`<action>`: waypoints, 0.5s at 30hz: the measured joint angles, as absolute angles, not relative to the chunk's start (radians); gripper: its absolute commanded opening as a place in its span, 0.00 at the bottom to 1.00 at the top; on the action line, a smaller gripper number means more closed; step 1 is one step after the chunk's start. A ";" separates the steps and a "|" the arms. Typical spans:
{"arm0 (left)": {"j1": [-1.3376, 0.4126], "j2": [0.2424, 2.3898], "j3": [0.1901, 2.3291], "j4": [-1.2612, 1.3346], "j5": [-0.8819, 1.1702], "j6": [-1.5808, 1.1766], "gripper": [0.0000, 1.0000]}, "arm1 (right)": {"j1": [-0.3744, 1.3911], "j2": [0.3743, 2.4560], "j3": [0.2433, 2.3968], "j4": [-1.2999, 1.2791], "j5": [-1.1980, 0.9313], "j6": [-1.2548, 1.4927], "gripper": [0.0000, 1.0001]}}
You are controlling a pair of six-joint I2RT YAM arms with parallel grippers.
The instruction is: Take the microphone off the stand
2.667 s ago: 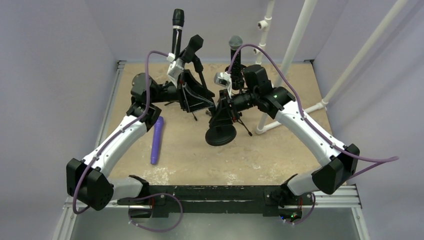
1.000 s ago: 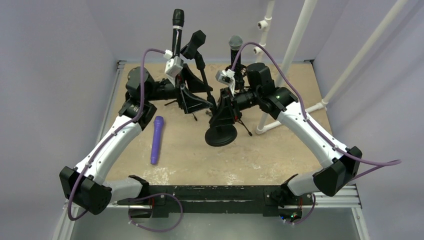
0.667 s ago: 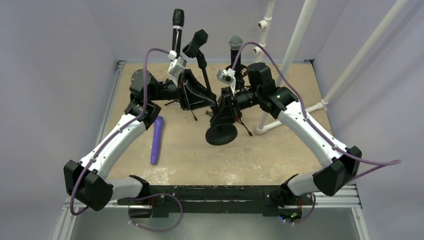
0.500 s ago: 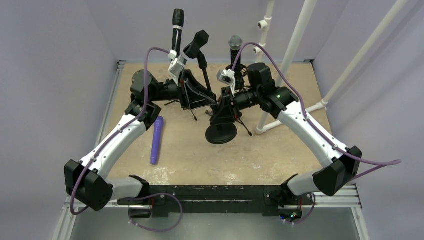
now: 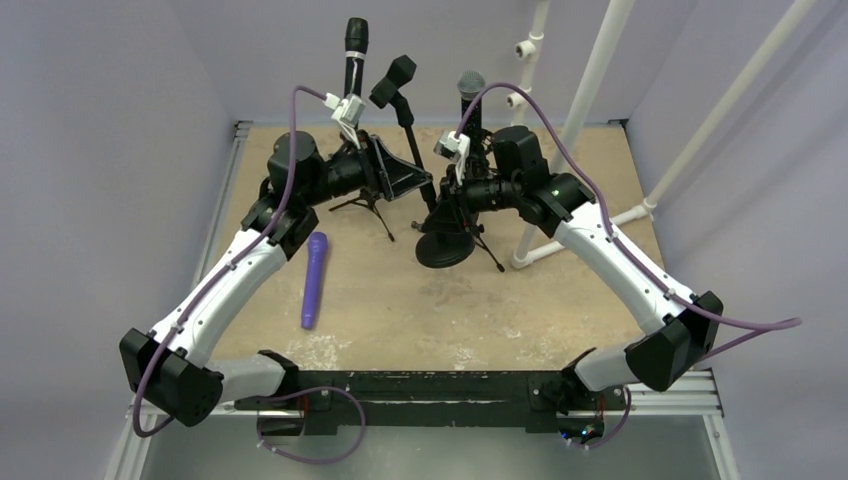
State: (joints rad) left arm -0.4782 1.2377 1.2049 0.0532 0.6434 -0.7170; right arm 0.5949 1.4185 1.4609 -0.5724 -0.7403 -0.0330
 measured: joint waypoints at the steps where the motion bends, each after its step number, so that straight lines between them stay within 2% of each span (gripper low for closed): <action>1: -0.476 1.235 1.214 0.040 0.625 -0.716 0.75 | 0.595 1.419 1.460 -0.571 -0.736 -0.032 0.00; 3: -0.473 1.222 1.222 0.012 0.604 -0.705 0.88 | 0.595 1.419 1.460 -0.568 -0.731 -0.033 0.00; 6: -0.466 1.189 1.222 -0.032 0.598 -0.664 0.97 | 0.594 1.419 1.460 -0.568 -0.736 -0.034 0.00; 8: -0.453 1.164 1.222 -0.047 0.604 -0.634 1.00 | 0.591 1.418 1.456 -0.568 -0.756 -0.037 0.00; 15: -0.387 1.129 1.301 -0.102 0.670 -0.517 1.00 | 0.566 1.382 1.390 -0.562 -0.890 -0.056 0.00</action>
